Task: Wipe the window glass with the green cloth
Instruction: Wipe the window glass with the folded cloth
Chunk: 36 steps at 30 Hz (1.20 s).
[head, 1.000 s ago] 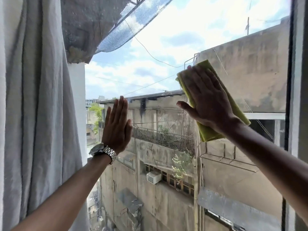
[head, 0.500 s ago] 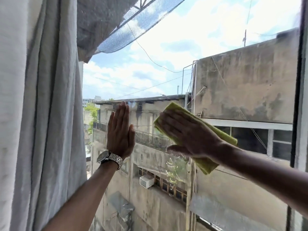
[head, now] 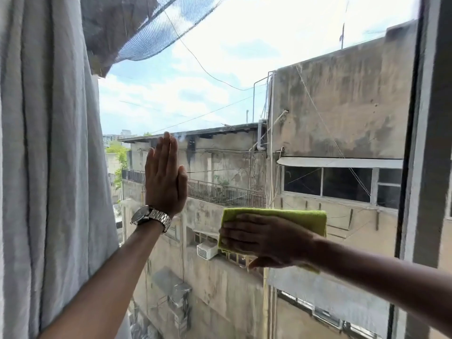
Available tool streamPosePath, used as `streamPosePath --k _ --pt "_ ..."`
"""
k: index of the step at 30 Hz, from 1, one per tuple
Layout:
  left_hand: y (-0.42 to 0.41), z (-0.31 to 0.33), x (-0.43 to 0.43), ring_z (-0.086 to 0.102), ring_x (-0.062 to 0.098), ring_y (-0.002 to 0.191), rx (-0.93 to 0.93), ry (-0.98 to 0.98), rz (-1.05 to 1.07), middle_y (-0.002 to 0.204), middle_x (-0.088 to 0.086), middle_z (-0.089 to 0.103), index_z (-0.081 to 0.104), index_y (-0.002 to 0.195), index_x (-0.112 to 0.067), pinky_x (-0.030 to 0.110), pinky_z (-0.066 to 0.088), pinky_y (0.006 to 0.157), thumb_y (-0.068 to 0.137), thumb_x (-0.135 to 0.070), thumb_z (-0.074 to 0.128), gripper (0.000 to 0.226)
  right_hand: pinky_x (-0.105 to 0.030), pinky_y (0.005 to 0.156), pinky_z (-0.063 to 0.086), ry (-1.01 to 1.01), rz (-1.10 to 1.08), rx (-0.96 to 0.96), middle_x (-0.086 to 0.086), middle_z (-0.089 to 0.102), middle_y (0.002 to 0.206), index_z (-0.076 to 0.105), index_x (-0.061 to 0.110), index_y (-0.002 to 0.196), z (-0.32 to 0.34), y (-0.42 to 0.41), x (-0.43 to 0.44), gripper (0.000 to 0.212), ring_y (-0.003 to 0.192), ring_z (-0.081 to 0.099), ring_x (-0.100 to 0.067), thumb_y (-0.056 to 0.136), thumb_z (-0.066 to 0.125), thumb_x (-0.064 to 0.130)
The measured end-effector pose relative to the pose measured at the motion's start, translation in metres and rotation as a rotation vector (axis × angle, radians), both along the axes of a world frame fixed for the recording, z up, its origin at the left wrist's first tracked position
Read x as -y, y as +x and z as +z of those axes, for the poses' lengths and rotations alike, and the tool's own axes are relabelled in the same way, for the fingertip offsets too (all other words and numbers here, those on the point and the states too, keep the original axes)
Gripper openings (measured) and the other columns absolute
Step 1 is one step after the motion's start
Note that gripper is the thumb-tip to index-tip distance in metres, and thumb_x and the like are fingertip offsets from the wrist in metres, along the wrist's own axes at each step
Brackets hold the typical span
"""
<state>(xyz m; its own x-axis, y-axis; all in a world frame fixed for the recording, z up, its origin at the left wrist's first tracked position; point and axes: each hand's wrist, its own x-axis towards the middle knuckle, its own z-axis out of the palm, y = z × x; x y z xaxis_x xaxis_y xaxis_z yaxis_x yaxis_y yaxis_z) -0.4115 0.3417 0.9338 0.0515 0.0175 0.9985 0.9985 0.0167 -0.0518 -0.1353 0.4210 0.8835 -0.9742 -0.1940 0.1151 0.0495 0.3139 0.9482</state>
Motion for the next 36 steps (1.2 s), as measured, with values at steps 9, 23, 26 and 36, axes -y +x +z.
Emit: streamPosePath --k 9,23,26,36 --pt "-0.005 0.0 -0.003 0.021 0.032 0.158 -0.004 0.008 0.015 0.167 0.021 0.024 0.025 0.157 0.001 0.047 0.016 0.131 0.104 -0.027 0.025 0.06 -0.046 0.132 0.015 -0.291 0.052 -0.803 -0.012 0.033 0.167 0.031 0.012 0.16 0.063 -0.035 0.007 0.076 0.157 0.025 -0.028 0.105 0.025 0.065" --pt "-0.01 -0.001 -0.009 0.018 0.025 0.159 -0.017 0.041 0.012 0.168 0.016 0.024 0.025 0.158 -0.004 0.047 0.019 0.131 0.104 -0.031 0.024 0.06 -0.049 0.132 0.011 -0.331 -0.108 -1.265 -0.014 0.024 0.17 0.024 0.012 0.162 0.02 0.05 -0.024 0.072 0.158 0.021 -0.032 0.107 0.018 0.057" --pt "-0.009 -0.001 -0.007 0.019 0.028 0.158 -0.018 0.033 0.014 0.168 0.018 0.023 0.024 0.158 -0.002 0.05 0.019 0.13 0.104 -0.028 0.027 0.06 -0.046 0.133 -0.001 -0.355 -0.111 -1.147 -0.01 0.014 0.172 0.018 0.014 0.164 -0.028 0.025 -0.009 0.079 0.161 0.003 -0.029 0.103 0.029 0.063" --pt "0.002 0.002 0.004 0.022 0.031 0.157 0.021 -0.001 0.04 0.167 0.02 0.024 0.024 0.157 0.002 0.052 0.021 0.129 0.102 -0.027 0.027 0.062 -0.054 0.128 0.024 -0.283 -0.2 -1.165 -0.015 0.023 0.169 0.023 0.012 0.163 0.068 0.105 -0.028 0.078 0.157 0.023 -0.034 0.105 0.018 0.064"
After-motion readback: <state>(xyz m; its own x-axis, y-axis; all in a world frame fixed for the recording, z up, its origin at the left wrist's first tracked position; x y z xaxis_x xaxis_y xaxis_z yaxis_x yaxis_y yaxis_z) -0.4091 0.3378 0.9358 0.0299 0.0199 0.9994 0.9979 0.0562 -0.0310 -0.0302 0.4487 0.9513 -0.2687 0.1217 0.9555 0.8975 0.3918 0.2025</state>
